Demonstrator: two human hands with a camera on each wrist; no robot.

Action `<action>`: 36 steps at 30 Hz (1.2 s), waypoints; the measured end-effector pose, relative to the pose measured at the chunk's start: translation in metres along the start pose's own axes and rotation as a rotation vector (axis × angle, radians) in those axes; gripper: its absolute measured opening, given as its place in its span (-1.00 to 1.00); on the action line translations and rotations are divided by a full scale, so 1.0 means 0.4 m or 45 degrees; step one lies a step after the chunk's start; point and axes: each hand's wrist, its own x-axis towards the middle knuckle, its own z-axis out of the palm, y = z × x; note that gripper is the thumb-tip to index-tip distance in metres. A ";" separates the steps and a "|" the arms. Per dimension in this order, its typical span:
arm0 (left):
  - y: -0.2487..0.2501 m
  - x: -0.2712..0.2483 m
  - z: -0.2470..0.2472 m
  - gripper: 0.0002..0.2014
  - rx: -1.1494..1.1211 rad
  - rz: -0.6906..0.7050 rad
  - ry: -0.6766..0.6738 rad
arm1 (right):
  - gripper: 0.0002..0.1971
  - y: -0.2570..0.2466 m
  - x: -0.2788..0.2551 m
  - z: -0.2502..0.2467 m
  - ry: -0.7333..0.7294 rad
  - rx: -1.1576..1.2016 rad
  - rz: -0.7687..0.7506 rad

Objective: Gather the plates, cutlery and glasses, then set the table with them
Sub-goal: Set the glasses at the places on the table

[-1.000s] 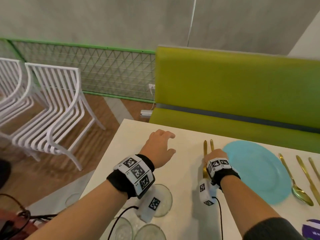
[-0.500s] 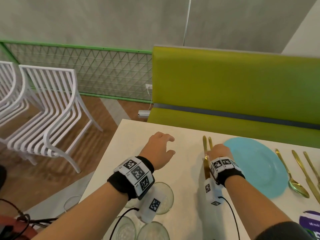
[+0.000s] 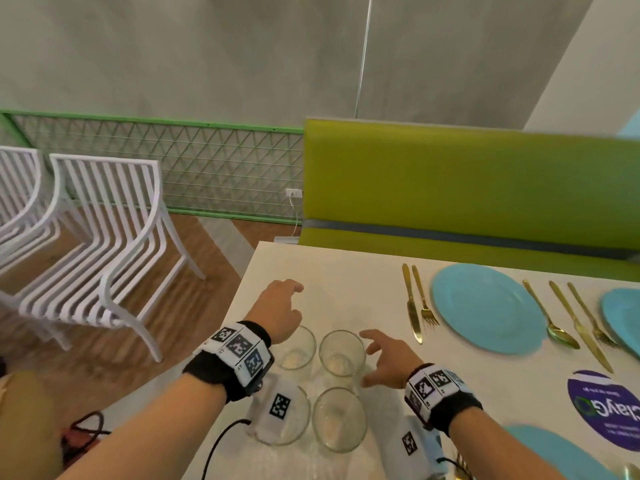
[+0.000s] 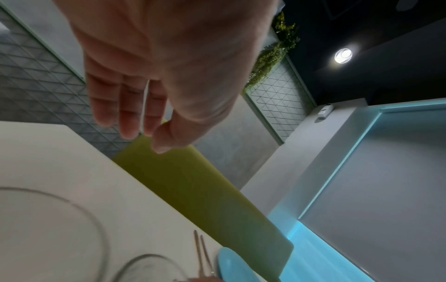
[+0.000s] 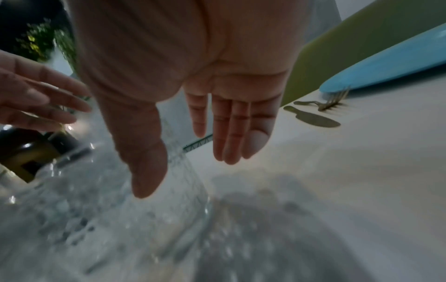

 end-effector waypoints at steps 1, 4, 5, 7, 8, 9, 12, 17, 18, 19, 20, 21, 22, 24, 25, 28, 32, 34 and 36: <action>-0.029 -0.010 -0.004 -0.49 0.017 -0.044 -0.023 | -0.08 0.003 -0.003 0.016 -0.011 -0.003 -0.004; -0.113 -0.032 -0.009 -0.40 0.083 -0.182 -0.111 | -0.05 0.007 -0.012 0.046 -0.005 0.037 -0.050; -0.138 -0.037 -0.006 -0.35 0.091 -0.230 -0.142 | -0.04 0.008 -0.011 0.053 0.005 0.060 -0.073; -0.180 -0.041 0.005 -0.23 0.085 -0.314 -0.207 | -0.02 0.009 -0.004 0.063 0.036 0.134 -0.111; -0.197 -0.041 0.015 -0.16 0.075 -0.338 -0.235 | -0.02 0.012 0.003 0.069 0.053 0.181 -0.125; -0.213 -0.040 0.026 -0.10 0.063 -0.348 -0.252 | -0.01 0.015 0.010 0.075 0.064 0.220 -0.135; -0.248 -0.026 0.064 0.00 -0.009 -0.301 -0.259 | -0.03 0.020 0.029 0.090 0.078 0.277 -0.181; -0.263 0.015 0.119 0.00 -0.170 -0.152 -0.290 | -0.06 0.038 0.072 0.100 0.086 0.313 -0.249; -0.264 0.024 0.127 0.00 -0.201 -0.122 -0.299 | -0.04 0.039 0.081 0.102 0.075 0.295 -0.259; -0.267 0.033 0.135 -0.01 -0.234 -0.093 -0.306 | -0.02 0.041 0.088 0.105 0.061 0.277 -0.275; -0.269 0.041 0.141 -0.02 -0.258 -0.065 -0.315 | -0.02 0.041 0.093 0.108 0.050 0.269 -0.291; -0.270 0.046 0.147 -0.05 -0.282 -0.036 -0.325 | -0.03 0.039 0.095 0.109 0.044 0.269 -0.304; -0.271 0.051 0.154 -0.07 -0.312 -0.017 -0.337 | -0.05 0.038 0.098 0.110 0.041 0.268 -0.311; -0.268 0.057 0.163 -0.08 -0.359 0.009 -0.368 | -0.08 0.037 0.101 0.108 0.053 0.259 -0.322; -0.267 0.060 0.167 -0.08 -0.364 0.014 -0.382 | -0.09 0.037 0.102 0.106 0.059 0.256 -0.328; -0.268 0.067 0.171 -0.11 -0.346 0.037 -0.400 | -0.08 0.036 0.102 0.101 0.066 0.240 -0.333; -0.268 0.078 0.174 -0.11 -0.300 0.060 -0.372 | -0.10 0.032 0.103 0.098 0.076 0.251 -0.332; -0.266 0.080 0.175 -0.13 -0.275 0.079 -0.356 | -0.11 0.030 0.104 0.098 0.078 0.259 -0.318; -0.263 0.081 0.176 -0.16 -0.264 0.084 -0.344 | -0.10 0.027 0.103 0.096 0.075 0.269 -0.309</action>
